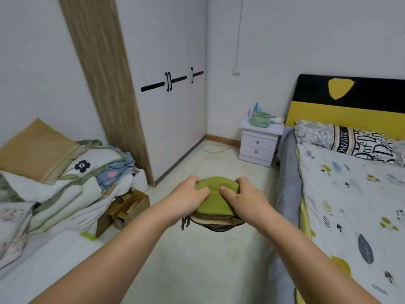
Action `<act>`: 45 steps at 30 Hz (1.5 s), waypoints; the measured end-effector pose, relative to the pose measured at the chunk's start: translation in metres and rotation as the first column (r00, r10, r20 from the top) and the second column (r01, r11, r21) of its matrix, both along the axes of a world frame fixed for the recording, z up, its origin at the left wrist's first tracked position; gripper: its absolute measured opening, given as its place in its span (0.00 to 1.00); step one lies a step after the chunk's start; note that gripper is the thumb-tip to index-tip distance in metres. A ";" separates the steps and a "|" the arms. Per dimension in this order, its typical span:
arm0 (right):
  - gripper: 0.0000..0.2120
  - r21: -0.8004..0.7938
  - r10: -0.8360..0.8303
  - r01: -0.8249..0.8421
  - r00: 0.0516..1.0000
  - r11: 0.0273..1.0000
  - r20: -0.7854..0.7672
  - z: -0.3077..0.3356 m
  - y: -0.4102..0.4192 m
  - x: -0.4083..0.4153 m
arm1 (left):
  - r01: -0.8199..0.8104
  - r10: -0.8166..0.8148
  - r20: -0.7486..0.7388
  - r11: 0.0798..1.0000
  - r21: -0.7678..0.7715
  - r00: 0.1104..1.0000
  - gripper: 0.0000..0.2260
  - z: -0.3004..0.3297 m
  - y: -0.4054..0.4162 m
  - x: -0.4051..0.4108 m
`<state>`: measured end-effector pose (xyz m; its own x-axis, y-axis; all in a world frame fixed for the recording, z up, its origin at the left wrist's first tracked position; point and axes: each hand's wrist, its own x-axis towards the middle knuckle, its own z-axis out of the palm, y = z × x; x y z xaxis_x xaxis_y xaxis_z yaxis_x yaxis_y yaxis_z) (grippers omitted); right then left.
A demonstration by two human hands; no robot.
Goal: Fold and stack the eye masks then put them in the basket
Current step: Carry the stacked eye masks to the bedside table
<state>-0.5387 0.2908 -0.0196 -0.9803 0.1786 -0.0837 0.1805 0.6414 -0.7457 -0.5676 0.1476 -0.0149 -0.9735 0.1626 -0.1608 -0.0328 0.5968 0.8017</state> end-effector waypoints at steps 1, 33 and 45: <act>0.21 -0.002 -0.009 0.009 1.000 1.000 -0.009 0.002 0.002 -0.014 | 0.004 -0.004 -0.007 1.000 -0.001 1.000 0.12 0.002 0.002 -0.014; 0.19 0.036 -0.382 0.384 0.923 0.923 -0.042 0.016 -0.022 -0.363 | 0.423 -0.422 -0.025 0.906 0.024 0.906 0.10 0.017 -0.002 -0.419; 0.14 0.033 -0.369 0.371 0.928 0.928 -0.042 0.017 0.101 -0.500 | 0.428 -0.426 -0.062 0.904 0.008 0.902 0.12 0.021 0.122 -0.554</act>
<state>-1.0391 0.3920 -0.0031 -0.8461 0.5317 -0.0369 0.3855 0.5628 -0.7312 -1.1214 0.2696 0.0065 -0.8174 0.5674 -0.0993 0.2676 0.5267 0.8068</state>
